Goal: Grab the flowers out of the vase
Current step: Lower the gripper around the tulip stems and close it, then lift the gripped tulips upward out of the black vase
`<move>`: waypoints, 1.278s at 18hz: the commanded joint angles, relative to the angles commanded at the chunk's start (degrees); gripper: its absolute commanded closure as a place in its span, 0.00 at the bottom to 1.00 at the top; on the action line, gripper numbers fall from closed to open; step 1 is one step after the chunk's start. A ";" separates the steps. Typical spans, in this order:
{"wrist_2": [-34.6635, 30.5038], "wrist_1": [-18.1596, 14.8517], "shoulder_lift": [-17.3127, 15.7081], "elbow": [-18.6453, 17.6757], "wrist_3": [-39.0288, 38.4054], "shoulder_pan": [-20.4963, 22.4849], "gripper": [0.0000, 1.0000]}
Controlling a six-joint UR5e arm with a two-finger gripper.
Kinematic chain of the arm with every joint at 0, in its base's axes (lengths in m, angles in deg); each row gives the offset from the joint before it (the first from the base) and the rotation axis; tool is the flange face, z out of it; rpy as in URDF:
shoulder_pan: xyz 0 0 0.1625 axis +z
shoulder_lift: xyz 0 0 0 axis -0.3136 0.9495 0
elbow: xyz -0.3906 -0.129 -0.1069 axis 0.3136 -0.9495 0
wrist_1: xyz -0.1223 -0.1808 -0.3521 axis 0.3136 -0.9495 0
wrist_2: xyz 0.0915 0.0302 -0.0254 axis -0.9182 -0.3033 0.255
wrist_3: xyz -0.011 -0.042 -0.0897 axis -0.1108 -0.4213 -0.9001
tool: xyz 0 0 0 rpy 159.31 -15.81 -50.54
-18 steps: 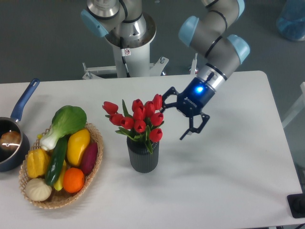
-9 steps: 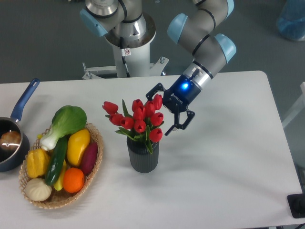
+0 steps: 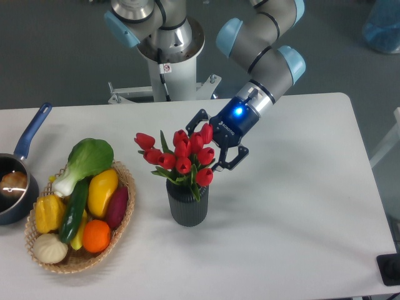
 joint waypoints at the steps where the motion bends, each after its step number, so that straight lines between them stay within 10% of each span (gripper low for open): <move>1: 0.00 0.00 0.00 0.00 0.09 0.00 0.67; 6: 0.18 0.00 -0.18 -0.09 0.18 0.00 0.97; 23: 5.80 -0.18 -3.07 0.00 -1.58 0.09 0.98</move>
